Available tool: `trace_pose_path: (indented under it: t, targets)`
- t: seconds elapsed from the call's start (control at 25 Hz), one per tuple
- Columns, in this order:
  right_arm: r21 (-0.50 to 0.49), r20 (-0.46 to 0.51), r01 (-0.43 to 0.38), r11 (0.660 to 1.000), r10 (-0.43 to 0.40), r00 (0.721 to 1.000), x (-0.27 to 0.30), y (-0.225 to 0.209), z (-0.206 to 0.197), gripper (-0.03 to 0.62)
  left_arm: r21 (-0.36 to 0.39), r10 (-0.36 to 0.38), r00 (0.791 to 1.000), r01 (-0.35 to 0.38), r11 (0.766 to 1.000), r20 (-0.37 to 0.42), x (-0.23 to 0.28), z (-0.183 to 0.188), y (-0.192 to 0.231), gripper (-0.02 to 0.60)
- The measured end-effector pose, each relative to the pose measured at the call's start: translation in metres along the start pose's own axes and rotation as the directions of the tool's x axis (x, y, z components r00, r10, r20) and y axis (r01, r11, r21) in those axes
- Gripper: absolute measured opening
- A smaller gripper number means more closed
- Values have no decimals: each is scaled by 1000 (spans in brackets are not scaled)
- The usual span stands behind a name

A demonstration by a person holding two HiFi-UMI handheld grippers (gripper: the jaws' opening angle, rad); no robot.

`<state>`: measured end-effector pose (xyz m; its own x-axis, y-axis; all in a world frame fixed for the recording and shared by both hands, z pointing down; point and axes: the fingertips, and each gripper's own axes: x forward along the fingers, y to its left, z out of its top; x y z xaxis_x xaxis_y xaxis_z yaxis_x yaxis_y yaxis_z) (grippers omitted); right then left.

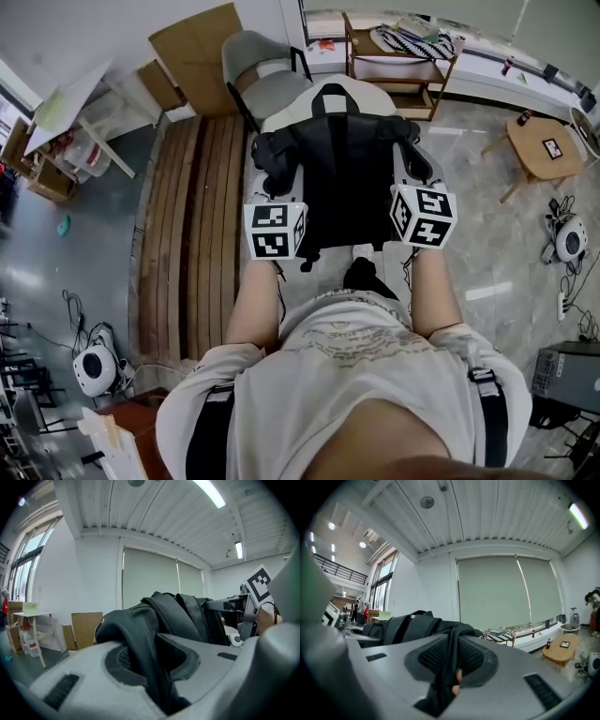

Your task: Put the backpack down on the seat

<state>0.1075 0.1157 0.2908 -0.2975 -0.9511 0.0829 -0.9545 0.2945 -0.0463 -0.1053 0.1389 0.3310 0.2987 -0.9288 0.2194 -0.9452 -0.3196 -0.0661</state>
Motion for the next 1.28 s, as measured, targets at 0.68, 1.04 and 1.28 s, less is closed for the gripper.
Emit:
trace_pose_path:
  t: [0.68,1.04,1.28]
  targets:
    - [27,-49,-27,999,29,998,123,-64,-1,64,-19,4,998,-5,1000,-60,136,12,17,84]
    - [43,-81,-53,998,57,995,197,-96,1,64,-30,19,995,-22,999,-96,209,22,32,83]
    - [43,-93,-80,996,84,992,235,-117,0,64,-49,37,993,-43,998,-108,251,25,35,83]
